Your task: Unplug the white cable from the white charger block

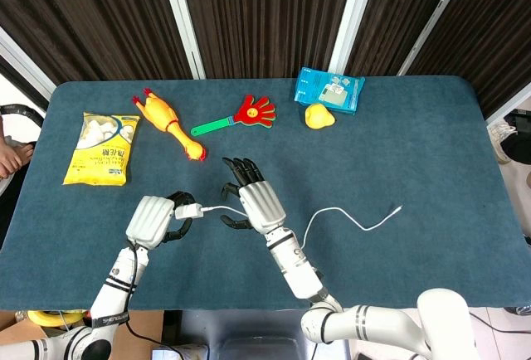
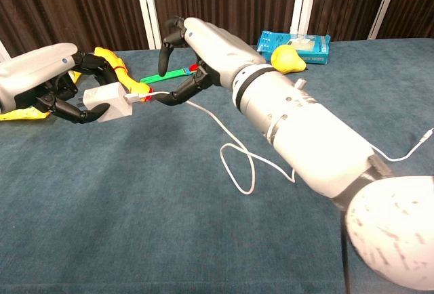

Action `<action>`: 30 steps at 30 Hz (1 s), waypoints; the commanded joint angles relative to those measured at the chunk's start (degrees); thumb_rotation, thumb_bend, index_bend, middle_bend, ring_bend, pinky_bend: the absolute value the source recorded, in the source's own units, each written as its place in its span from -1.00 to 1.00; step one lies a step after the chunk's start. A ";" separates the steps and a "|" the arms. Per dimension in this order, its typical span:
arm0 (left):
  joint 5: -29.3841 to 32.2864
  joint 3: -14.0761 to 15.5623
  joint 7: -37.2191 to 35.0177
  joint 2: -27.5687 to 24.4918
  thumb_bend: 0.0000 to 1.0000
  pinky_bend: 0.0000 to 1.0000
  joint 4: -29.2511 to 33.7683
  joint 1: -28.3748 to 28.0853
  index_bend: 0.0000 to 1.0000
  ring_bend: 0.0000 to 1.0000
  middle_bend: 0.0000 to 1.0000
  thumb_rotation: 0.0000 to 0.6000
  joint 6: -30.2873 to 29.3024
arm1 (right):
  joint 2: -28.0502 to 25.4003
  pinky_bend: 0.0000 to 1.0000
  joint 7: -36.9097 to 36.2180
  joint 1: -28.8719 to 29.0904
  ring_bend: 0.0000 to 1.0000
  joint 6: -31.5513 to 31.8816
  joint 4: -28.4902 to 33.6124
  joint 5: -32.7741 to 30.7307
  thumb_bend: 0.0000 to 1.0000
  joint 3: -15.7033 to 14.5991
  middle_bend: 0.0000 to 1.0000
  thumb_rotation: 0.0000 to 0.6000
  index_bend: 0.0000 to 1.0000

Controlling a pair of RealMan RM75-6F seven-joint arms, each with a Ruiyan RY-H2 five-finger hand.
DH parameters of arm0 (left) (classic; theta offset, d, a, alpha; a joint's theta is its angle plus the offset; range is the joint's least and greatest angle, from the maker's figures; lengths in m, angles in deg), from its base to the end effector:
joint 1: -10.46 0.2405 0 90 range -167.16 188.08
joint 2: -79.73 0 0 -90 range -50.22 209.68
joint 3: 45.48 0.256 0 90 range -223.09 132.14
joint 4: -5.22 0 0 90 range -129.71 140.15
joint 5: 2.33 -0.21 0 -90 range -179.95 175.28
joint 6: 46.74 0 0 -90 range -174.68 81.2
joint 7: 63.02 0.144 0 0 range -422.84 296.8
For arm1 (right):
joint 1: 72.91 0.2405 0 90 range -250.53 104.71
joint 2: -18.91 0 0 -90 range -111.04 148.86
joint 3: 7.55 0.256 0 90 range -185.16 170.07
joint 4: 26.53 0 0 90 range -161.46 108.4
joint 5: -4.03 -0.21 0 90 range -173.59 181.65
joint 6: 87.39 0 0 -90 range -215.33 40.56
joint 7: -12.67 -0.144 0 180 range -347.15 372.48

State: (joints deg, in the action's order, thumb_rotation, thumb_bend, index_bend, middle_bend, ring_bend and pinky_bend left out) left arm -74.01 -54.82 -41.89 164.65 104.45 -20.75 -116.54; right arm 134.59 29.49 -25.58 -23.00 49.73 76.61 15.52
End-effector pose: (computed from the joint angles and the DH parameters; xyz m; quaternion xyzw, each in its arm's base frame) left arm -0.1487 0.2880 0.0253 -0.6762 -0.3886 -0.4494 0.4356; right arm -0.0069 -0.3232 -0.0827 0.6415 -0.4039 0.5639 0.3277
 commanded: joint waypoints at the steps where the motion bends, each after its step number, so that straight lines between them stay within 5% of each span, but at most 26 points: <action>1: -0.03 0.13 0.20 -0.09 0.29 1.00 0.72 -0.05 0.47 1.00 0.54 1.00 0.06 | 1.50 -1.00 0.13 1.15 -1.00 -0.28 -1.78 -0.76 -0.29 0.38 -0.69 1.00 0.29; 30: 0.40 -0.33 1.34 0.13 0.29 1.00 2.12 -1.38 0.47 1.00 0.54 1.00 0.60 | 6.98 -0.99 -1.24 4.61 -1.00 0.00 -7.25 -2.72 -0.13 1.32 -0.66 1.00 0.38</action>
State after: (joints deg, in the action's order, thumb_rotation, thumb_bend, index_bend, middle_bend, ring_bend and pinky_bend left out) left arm -73.49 -55.14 -40.46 164.82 106.55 -22.10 -115.91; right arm 141.53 28.19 -21.00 -22.93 42.41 73.97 16.84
